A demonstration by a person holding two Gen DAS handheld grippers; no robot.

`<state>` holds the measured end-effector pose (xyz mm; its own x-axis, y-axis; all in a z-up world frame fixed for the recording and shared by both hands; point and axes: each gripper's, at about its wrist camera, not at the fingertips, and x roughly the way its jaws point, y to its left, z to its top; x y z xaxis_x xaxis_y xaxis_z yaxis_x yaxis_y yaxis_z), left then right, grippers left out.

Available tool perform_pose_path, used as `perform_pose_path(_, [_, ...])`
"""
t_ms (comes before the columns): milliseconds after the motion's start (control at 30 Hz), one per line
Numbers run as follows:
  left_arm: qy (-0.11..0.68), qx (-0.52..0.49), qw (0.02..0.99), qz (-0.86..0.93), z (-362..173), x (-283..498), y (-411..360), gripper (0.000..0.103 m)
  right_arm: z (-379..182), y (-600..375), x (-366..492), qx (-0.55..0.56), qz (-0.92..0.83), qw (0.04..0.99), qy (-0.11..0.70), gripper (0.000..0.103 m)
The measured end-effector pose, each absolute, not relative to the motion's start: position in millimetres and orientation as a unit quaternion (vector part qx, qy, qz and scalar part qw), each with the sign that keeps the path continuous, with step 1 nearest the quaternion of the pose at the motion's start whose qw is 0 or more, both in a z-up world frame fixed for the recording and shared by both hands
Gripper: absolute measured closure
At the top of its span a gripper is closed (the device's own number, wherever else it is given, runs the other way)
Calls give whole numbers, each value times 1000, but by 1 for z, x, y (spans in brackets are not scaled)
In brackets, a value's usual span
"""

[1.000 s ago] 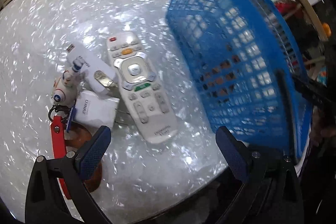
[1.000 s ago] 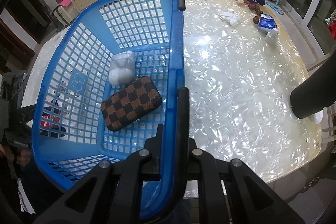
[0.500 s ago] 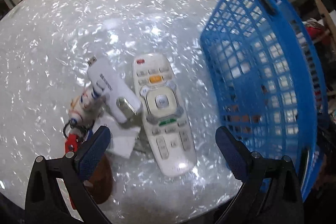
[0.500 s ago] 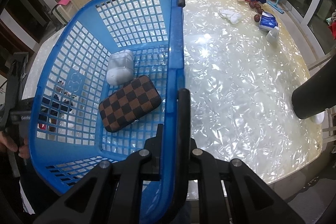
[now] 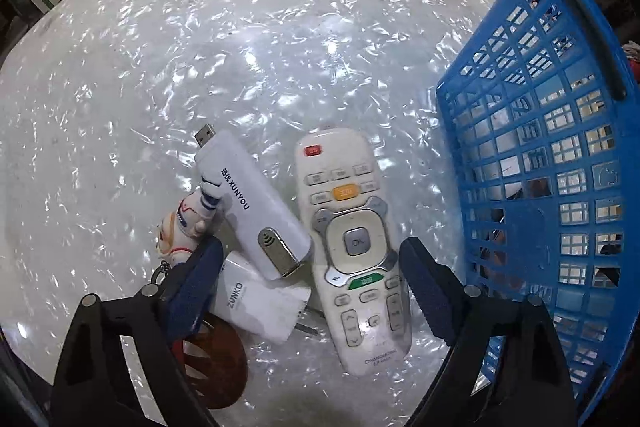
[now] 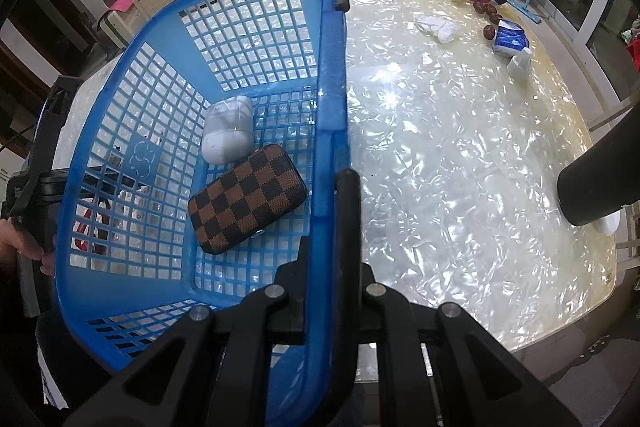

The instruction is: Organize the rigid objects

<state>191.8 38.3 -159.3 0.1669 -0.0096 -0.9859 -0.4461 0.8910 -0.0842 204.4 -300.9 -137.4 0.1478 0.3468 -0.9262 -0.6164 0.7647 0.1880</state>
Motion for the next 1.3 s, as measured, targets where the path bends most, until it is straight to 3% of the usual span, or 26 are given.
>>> perform_pose_path(67, [631, -186, 739, 144, -160, 192, 44, 16, -138, -301, 205, -116, 322, 748, 568, 93])
perform_pose_path(200, [637, -181, 736, 141, -156, 200, 56, 38, -138, -302, 205, -114, 323, 748, 568, 93])
perform_pose_path(633, [654, -163, 729, 118, -118, 238, 55, 37, -138, -303, 205, -111, 324, 748, 568, 93])
perform_pose_path(900, [665, -215, 708, 105, -129, 230, 57, 37, -137, -303, 206, -108, 324, 749, 568, 93])
perform_pose_path(1300, [670, -196, 704, 133, -169, 232, 55, 37, -137, -304, 207, -104, 323, 749, 569, 93])
